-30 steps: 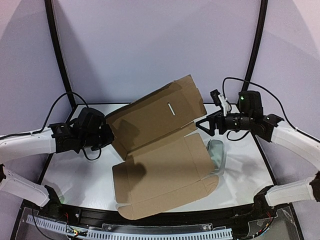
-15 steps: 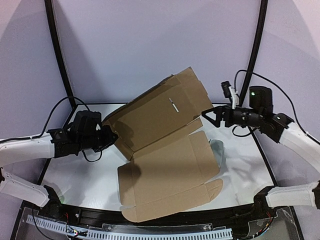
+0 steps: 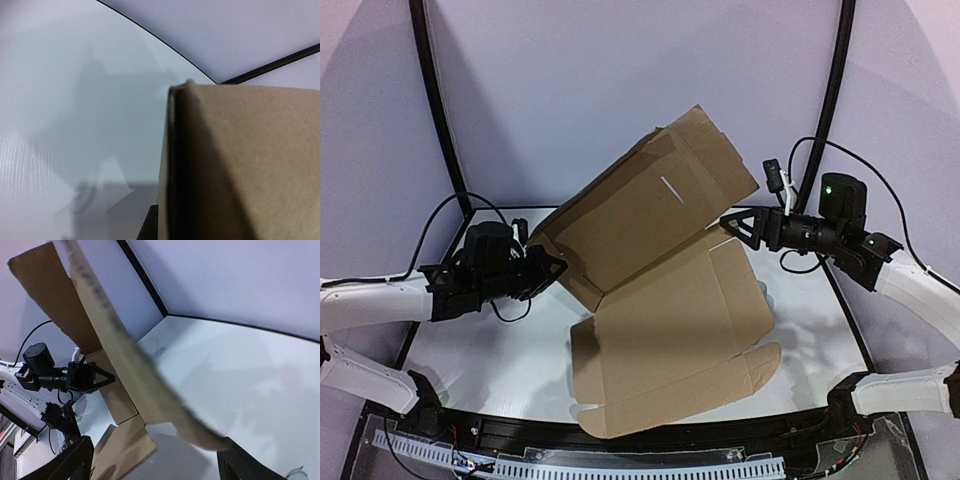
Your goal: Fold the paper box
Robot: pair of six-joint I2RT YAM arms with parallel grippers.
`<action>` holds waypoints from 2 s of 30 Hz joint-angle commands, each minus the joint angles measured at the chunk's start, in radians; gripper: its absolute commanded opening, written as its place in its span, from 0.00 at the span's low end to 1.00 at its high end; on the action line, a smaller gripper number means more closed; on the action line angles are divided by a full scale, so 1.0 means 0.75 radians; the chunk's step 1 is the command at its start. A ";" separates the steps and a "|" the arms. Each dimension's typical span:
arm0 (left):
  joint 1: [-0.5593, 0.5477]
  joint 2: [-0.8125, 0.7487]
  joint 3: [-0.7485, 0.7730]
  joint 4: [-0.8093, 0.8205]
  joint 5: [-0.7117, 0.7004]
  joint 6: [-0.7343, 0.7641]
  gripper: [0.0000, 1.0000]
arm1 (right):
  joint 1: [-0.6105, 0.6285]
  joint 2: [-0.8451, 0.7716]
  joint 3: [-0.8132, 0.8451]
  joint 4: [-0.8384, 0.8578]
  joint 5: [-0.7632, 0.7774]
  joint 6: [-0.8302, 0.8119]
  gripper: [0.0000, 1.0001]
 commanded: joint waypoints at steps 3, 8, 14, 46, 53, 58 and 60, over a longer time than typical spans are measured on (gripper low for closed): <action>0.007 0.032 -0.016 0.140 0.126 -0.023 0.01 | -0.009 0.019 0.000 0.299 -0.066 0.084 0.83; 0.007 0.052 -0.031 0.181 0.158 -0.033 0.01 | -0.008 0.039 0.039 0.318 -0.060 0.082 0.77; 0.007 0.073 -0.025 0.169 0.155 -0.032 0.01 | -0.009 0.050 0.052 0.345 -0.037 0.095 0.78; 0.007 0.241 0.041 0.284 0.243 -0.114 0.01 | -0.003 0.085 0.100 0.377 -0.245 -0.010 0.00; 0.007 0.274 0.121 0.065 0.064 -0.147 0.01 | 0.028 0.038 0.105 0.370 -0.219 -0.052 0.00; 0.007 0.301 0.203 -0.155 -0.089 -0.188 0.01 | 0.087 -0.006 0.095 0.392 -0.230 -0.086 0.00; 0.007 0.316 0.236 -0.238 -0.134 -0.216 0.01 | 0.107 -0.023 0.097 0.374 -0.212 -0.101 0.00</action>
